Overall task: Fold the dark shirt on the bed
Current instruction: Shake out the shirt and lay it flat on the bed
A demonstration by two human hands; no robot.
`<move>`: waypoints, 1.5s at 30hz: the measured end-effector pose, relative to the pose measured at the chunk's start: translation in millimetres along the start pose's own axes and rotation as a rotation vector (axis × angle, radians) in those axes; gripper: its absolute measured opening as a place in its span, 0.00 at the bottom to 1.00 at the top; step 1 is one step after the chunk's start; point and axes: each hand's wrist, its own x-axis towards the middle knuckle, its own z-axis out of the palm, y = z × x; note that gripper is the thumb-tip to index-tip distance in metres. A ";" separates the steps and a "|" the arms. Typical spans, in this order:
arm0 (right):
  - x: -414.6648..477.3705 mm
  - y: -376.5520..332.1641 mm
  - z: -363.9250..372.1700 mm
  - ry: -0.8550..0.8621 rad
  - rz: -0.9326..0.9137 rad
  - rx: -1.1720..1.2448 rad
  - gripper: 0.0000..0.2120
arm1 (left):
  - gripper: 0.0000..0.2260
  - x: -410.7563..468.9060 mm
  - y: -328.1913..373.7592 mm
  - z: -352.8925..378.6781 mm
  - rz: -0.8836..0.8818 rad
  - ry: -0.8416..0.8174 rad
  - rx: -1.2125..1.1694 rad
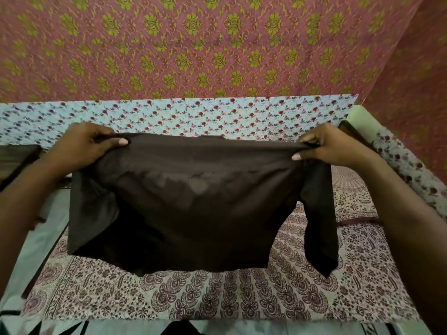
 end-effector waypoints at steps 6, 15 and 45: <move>57.6 36.0 5.3 0.082 0.098 -0.137 0.04 | 0.15 47.0 -1.1 14.8 -0.165 -0.073 -0.129; 138.5 133.2 77.3 0.054 0.375 -0.303 0.04 | 0.07 110.6 -74.7 114.0 -0.237 -0.536 -0.222; 371.7 369.7 314.6 -0.178 0.561 -0.156 0.08 | 0.18 243.5 -253.9 479.9 -0.063 -0.553 -0.009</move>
